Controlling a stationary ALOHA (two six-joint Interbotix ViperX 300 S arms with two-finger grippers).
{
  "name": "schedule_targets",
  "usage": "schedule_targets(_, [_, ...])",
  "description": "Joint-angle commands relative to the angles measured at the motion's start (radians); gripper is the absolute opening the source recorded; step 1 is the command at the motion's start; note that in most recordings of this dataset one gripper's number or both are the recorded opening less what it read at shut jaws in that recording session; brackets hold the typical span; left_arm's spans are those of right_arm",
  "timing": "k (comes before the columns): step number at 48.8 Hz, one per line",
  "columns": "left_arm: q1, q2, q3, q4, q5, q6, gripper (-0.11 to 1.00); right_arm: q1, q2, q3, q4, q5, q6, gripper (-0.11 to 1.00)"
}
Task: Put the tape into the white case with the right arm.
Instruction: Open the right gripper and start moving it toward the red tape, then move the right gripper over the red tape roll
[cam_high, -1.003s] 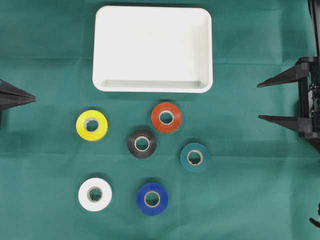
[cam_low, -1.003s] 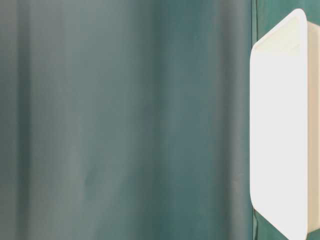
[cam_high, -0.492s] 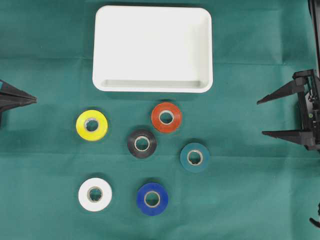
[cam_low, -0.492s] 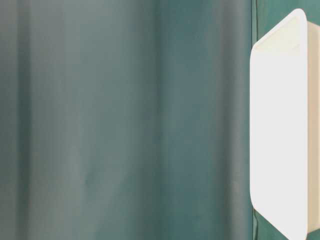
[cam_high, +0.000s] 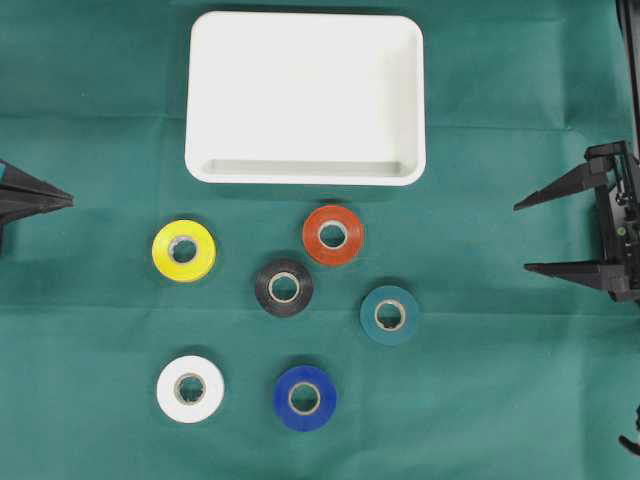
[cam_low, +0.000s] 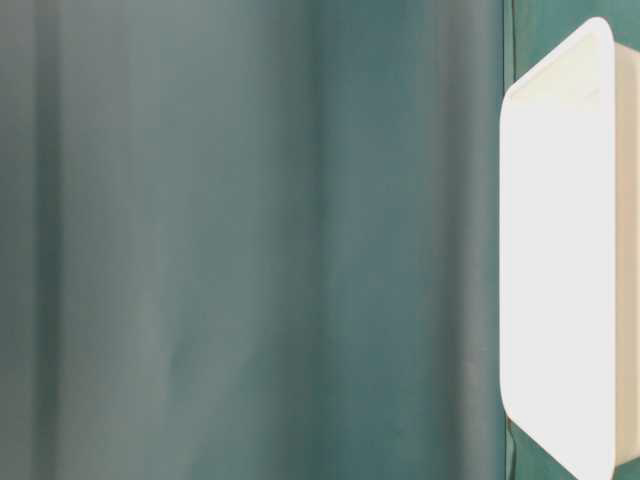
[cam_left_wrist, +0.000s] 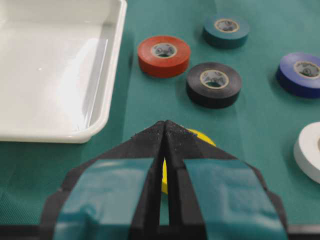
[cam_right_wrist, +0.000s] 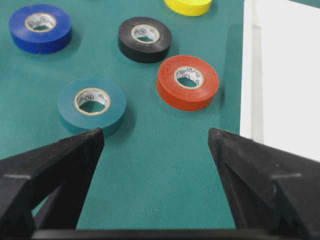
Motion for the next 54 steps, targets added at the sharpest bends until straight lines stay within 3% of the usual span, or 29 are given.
schedule_targets(1, [0.000,0.006,-0.014,0.000,-0.005,0.000,0.00,0.003,0.015,-0.012,-0.002,-0.009,0.000,0.68])
schedule_targets(17, [0.000,0.006,-0.018,0.000,-0.008,0.000,0.00,0.002,0.112,-0.048,-0.018,-0.069,0.000,0.67])
schedule_targets(54, [0.002,0.006,-0.012,0.000,-0.008,-0.003,0.00,-0.020,0.620,-0.284,-0.020,-0.178,0.000,0.67])
